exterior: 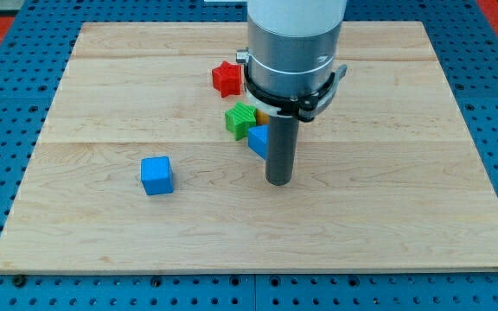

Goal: Slide the yellow hexagon closer to the yellow heart

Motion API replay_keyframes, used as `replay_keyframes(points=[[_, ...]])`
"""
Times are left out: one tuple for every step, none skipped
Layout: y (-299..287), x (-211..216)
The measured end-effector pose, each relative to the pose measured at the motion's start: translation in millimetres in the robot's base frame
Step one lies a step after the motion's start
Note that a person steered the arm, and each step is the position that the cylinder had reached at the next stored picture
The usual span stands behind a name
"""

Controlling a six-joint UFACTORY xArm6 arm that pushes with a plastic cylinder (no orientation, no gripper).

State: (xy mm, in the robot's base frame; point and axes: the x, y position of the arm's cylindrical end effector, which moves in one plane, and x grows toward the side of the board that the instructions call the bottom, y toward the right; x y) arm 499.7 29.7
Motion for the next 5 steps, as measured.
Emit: replay_keyframes(points=[[-13.1, -14.3], [-28.4, -44.0], [-8.8, -43.5], [1.2, -43.5], [4.3, -40.5]])
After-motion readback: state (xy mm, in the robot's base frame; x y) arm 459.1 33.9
